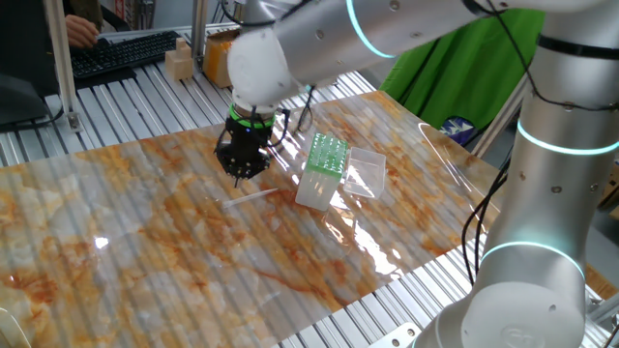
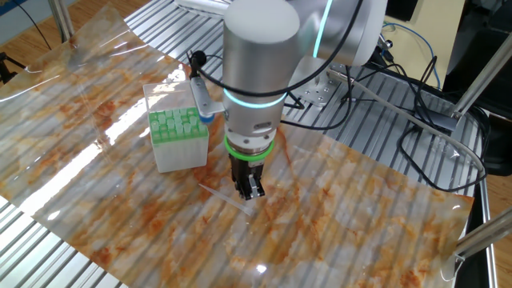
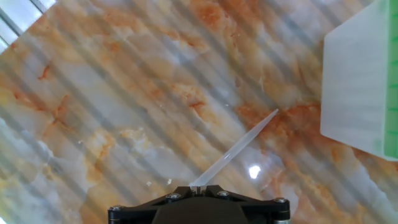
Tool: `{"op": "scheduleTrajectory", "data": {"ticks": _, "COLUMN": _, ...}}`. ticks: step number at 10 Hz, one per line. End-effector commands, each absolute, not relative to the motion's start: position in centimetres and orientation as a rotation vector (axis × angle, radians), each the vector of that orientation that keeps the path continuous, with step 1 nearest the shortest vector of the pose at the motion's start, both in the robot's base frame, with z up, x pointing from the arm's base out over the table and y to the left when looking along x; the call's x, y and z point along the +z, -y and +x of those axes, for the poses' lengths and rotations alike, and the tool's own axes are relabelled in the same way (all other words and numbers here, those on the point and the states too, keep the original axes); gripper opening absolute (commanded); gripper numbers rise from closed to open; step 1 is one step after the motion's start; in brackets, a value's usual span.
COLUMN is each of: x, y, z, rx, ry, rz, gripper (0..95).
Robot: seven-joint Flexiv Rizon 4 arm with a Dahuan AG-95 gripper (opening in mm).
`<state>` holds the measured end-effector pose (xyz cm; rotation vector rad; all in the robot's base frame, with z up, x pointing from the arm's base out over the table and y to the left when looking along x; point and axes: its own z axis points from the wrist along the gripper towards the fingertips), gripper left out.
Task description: Insert a large pipette tip into the holder for large pipette tips
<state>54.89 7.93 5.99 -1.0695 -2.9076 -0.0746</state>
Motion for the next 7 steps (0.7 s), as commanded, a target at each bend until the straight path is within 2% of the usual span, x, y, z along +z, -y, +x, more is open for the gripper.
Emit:
{"op": "scheduleTrajectory", "data": {"ticks": 1, "x": 5.95, "y": -7.93, "z": 54.73, "rx": -0.073, "ry": 2.904, "rz": -1.047, "gripper": 0.0}}
{"op": "scheduleTrajectory", "data": {"ticks": 5, "x": 5.95, "y": -7.93, "z": 54.73, "rx": -0.022, "ry": 2.829, "rz": -1.099, "gripper": 0.0}}
{"op": "scheduleTrajectory", "data": {"ticks": 7, "x": 5.95, "y": -7.93, "z": 54.73, "rx": -0.043, "ry": 2.774, "rz": -1.173, "gripper": 0.0}}
